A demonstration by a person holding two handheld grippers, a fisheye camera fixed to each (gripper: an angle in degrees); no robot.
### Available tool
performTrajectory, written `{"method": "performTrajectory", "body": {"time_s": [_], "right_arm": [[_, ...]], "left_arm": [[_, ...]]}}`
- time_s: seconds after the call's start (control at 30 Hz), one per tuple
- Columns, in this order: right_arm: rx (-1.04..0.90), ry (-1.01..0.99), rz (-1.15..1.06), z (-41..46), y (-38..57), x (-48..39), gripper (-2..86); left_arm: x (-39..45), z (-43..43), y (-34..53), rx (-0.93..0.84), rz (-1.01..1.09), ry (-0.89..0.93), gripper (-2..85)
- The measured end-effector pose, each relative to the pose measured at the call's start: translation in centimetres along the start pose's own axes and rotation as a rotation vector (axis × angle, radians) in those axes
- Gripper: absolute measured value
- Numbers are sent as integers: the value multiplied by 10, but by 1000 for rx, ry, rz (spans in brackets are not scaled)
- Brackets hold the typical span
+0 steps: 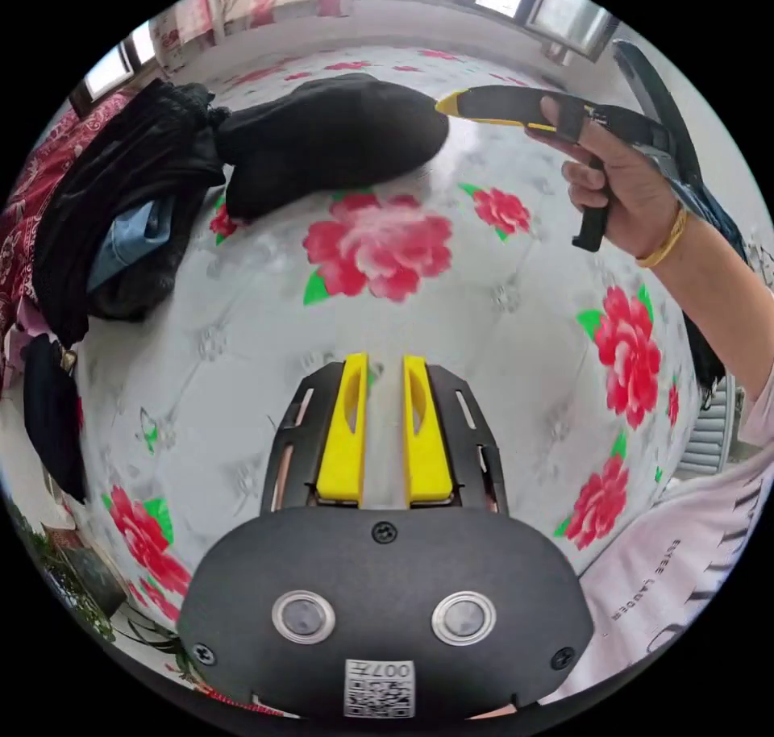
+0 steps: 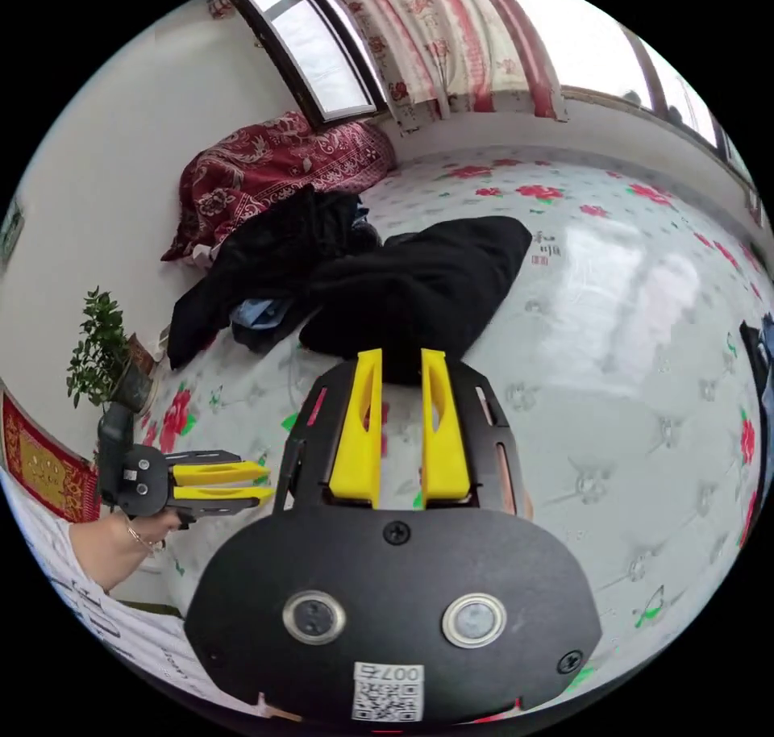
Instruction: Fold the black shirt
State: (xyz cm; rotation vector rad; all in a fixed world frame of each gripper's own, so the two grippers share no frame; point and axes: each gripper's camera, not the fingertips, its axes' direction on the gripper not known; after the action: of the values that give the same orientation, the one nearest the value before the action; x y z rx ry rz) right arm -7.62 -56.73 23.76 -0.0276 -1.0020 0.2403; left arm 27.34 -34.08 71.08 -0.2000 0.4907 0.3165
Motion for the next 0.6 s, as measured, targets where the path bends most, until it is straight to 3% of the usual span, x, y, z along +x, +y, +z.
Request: {"method": "performTrajectory", "body": {"time_s": [0.1, 0.17, 0.3, 0.43, 0.6], "right_arm": [[-103, 1, 110, -56, 89, 25, 64], [-232, 110, 140, -107, 149, 47, 65], [-301, 348, 166, -214, 204, 86, 67], [-154, 543, 397, -365, 243, 148, 69], [80, 743, 622, -526, 294, 191, 77]], "left_arm": [[60, 1, 59, -66, 56, -16, 53], [103, 3, 89, -160, 81, -13, 52], [158, 12, 108, -223, 129, -28, 44], [198, 24, 104, -226, 174, -157, 34], [215, 35, 91, -273, 154, -169, 33]]}}
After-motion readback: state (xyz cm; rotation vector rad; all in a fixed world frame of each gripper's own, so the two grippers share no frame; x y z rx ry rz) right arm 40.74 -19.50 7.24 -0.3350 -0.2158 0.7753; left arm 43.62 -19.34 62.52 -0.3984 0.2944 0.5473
